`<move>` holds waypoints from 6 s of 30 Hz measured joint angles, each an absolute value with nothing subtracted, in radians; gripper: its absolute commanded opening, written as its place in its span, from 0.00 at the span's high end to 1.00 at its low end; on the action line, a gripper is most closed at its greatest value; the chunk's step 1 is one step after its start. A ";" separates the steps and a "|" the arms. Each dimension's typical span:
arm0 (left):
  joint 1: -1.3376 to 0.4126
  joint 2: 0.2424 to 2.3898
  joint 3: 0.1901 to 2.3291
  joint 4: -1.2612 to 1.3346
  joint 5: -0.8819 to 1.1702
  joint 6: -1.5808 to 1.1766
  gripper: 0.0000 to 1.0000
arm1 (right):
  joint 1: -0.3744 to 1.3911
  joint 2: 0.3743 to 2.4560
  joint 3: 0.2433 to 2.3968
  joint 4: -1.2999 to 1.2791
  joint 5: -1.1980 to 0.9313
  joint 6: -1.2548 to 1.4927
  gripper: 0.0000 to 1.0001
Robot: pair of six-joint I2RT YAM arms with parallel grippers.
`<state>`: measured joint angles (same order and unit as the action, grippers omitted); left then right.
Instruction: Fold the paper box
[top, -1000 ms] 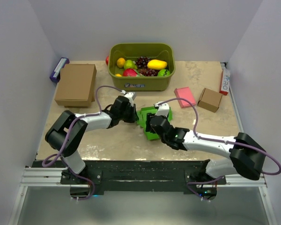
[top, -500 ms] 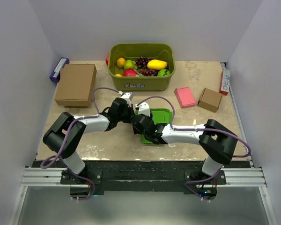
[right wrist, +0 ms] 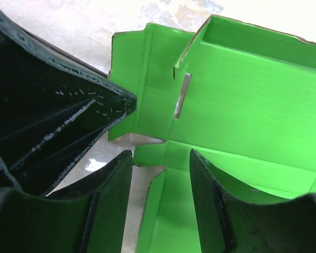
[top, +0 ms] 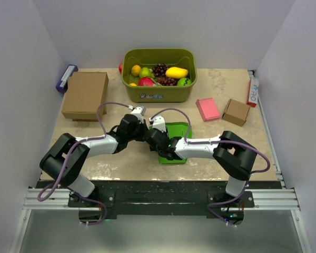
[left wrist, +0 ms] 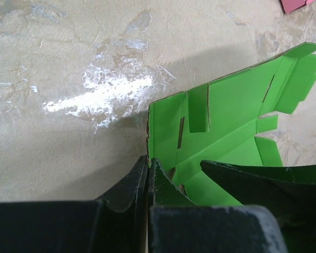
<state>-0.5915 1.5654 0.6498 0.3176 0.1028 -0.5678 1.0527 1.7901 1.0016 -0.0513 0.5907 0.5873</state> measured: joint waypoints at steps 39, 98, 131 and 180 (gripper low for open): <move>-0.592 1.477 0.577 0.362 0.052 -0.534 1.00 | 1.052 1.822 1.066 -0.105 0.580 0.672 0.72; -0.692 1.271 0.364 0.496 -0.149 -0.311 1.00 | 0.858 1.315 0.839 0.033 0.184 0.990 0.12; -0.775 1.217 0.199 0.734 -0.305 -0.266 1.00 | 0.809 1.388 0.608 0.332 0.340 1.454 0.26; -0.786 0.883 0.184 0.586 -0.115 -0.292 0.23 | 0.806 1.577 0.528 0.674 0.297 1.482 0.97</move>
<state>-0.7860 0.8829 0.1837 0.5861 -0.1146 -0.2924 0.8059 1.5772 0.5282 0.6739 0.2966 1.4822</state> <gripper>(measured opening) 0.764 0.048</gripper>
